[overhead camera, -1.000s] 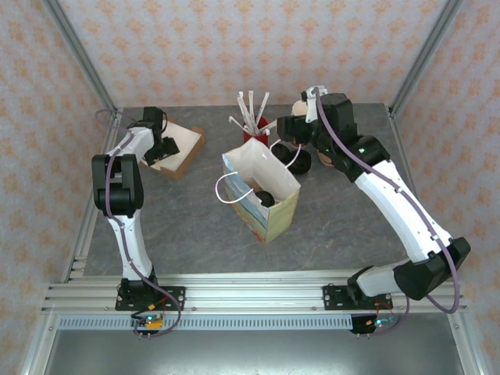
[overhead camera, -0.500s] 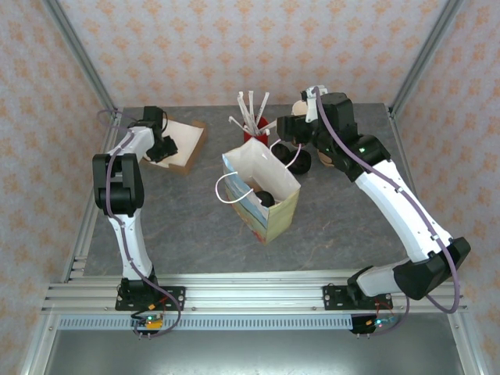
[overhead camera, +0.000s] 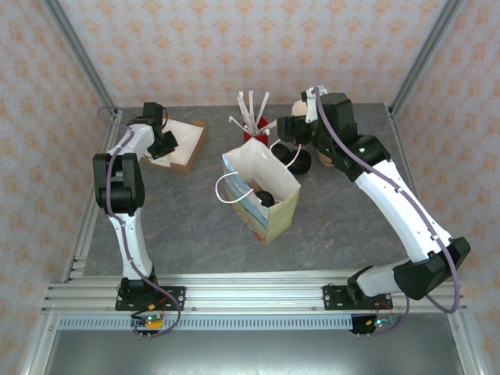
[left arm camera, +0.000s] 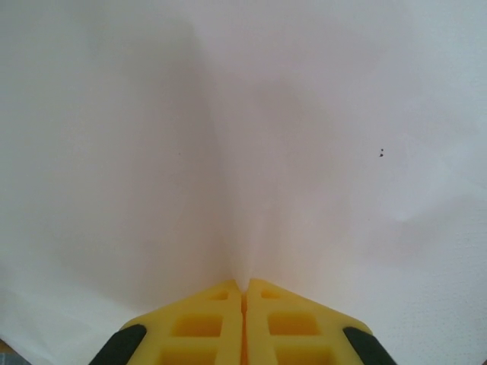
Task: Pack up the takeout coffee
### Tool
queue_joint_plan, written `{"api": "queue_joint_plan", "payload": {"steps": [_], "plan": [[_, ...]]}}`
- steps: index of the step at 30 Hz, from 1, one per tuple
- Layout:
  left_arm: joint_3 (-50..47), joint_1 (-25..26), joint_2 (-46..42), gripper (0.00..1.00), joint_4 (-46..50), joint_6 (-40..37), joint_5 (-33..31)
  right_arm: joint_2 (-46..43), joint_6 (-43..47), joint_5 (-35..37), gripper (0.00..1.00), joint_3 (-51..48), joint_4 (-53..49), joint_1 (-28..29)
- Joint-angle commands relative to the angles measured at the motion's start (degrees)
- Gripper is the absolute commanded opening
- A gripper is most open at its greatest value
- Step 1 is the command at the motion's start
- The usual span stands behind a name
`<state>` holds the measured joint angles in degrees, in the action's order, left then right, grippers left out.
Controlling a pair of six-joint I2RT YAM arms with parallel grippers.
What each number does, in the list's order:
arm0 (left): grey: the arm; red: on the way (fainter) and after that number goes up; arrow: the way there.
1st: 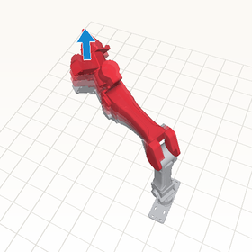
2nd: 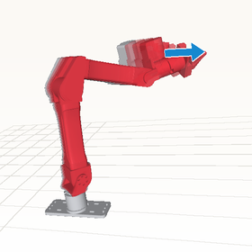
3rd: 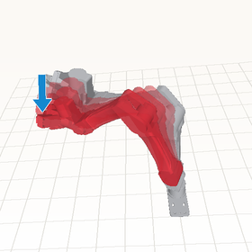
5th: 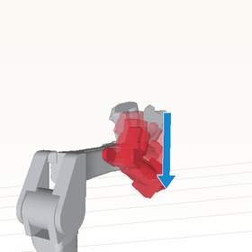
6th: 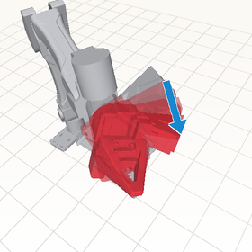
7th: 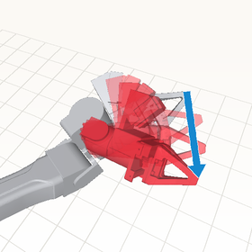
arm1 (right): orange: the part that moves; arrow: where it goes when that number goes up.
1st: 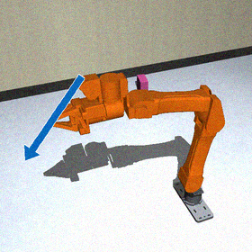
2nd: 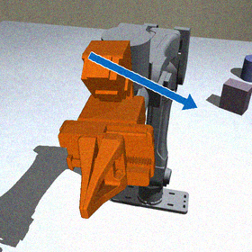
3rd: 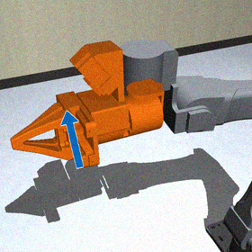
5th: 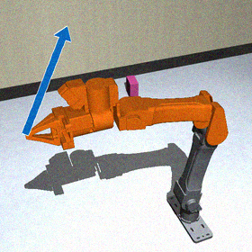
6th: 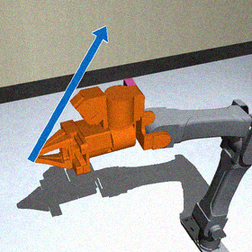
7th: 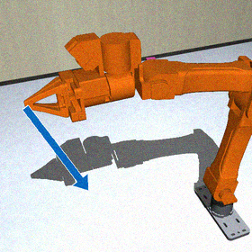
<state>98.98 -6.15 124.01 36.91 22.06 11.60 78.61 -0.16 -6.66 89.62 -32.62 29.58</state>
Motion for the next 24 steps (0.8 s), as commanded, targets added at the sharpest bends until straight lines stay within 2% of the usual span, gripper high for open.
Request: {"api": "queue_joint_plan", "payload": {"steps": [1,19,24], "plan": [[1.9,-0.2,-3.6,0.05,2.0,-1.4,-0.3,-0.2,-0.5,0.0,0.81,1.5,-0.9,0.0],[2.5,-0.2,-14.3,0.02,2.3,-1.2,-2.1,-0.9,-1.1,-0.7,0.81,2.2,-1.3,0.0],[1.1,0.1,-21.5,0.0,1.4,0.2,0.3,-1.7,-1.2,-0.4,0.81,2.2,-1.1,0.1]]}}
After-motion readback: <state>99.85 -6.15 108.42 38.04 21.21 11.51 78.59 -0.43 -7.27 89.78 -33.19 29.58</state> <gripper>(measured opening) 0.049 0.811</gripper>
